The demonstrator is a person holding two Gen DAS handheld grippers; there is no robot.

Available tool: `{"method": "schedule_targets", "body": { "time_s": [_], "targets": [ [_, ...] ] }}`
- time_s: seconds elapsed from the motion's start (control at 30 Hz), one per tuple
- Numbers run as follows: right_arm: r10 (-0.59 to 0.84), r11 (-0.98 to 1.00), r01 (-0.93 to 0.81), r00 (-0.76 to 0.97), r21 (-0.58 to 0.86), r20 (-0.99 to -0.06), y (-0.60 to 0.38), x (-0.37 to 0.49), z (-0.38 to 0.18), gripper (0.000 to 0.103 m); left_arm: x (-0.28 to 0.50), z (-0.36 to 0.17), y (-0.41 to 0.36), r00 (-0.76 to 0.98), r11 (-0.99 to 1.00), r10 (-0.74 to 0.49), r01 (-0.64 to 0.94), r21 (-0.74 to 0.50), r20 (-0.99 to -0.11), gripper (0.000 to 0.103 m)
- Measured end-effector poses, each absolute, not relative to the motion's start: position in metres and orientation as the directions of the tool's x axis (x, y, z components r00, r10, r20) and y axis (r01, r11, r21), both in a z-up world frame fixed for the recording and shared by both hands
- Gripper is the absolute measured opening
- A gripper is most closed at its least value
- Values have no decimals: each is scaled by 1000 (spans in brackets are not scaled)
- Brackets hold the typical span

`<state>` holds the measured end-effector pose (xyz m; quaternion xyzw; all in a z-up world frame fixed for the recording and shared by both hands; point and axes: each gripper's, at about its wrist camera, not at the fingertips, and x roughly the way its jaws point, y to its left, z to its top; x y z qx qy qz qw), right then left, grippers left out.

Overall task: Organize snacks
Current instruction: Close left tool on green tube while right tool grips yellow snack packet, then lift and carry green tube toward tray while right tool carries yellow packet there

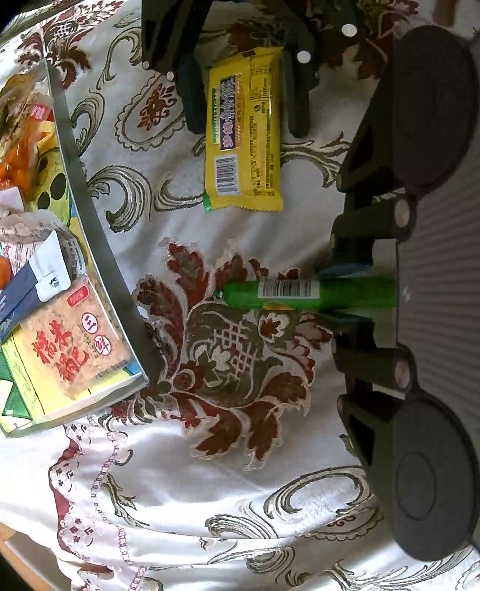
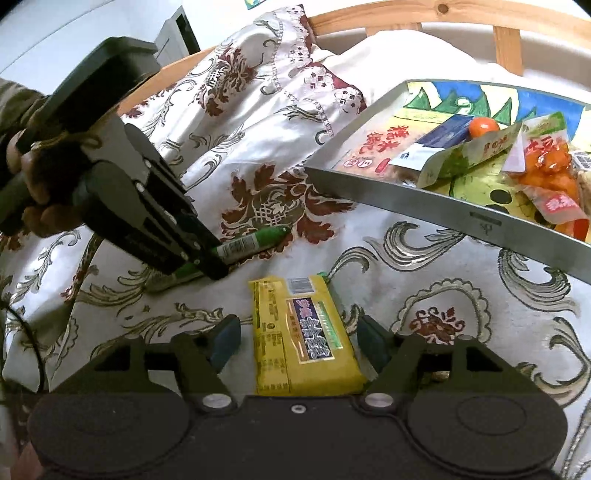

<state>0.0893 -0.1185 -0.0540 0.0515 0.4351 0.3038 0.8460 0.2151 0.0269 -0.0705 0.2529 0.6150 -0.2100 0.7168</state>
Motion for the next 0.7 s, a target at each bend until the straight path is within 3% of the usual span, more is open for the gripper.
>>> {"method": "schedule_targets", "body": {
  "time_s": [0.17, 0.33, 0.7],
  "targets": [
    [552, 811, -481, 439, 334, -709, -113, 87, -54, 67, 205, -66, 29, 148, 798, -2, 597, 88, -989, 20],
    [539, 813, -495, 443, 306, -716, -110, 85, -53, 53, 190, -58, 22, 160, 805, 27, 582, 117, -987, 19],
    [494, 835, -497, 484, 238, -723, -109, 75, -44, 51, 169, -39, 6, 151, 861, 59, 493, 127, -987, 19]
  ]
}}
